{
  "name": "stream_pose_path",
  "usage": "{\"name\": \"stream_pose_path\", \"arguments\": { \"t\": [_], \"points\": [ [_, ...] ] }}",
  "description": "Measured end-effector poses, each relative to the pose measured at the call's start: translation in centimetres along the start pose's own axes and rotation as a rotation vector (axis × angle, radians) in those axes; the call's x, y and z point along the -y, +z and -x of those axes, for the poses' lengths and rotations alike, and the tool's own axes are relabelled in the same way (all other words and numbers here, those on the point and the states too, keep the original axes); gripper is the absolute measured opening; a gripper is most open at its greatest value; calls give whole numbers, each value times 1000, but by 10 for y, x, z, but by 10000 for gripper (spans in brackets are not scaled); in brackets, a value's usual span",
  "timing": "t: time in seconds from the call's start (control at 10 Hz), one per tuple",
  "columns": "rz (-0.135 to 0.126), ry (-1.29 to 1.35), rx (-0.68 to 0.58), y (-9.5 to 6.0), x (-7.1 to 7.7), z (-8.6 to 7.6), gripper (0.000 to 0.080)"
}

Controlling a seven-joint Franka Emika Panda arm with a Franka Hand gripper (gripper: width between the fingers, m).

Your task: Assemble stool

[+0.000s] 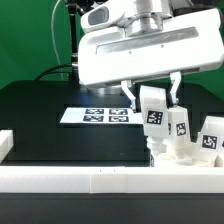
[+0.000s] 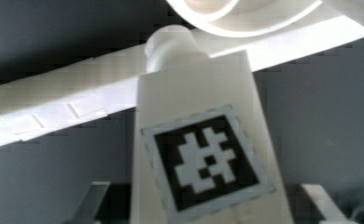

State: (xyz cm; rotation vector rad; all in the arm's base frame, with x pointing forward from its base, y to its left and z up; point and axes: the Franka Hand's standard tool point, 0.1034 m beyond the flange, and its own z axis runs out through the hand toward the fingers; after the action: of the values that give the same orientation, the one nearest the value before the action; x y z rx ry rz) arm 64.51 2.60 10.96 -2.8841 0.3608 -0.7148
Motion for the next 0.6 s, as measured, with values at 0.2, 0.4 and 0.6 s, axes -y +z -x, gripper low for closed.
{"name": "stream_pose_path", "arguments": {
  "t": [0.2,0.4,0.6],
  "points": [
    [-5,0,-9,7,11,10,324],
    [-10,-11,-7,10,19,15,324],
    [-9,-12,-7,11,19,16,324]
  ]
}}
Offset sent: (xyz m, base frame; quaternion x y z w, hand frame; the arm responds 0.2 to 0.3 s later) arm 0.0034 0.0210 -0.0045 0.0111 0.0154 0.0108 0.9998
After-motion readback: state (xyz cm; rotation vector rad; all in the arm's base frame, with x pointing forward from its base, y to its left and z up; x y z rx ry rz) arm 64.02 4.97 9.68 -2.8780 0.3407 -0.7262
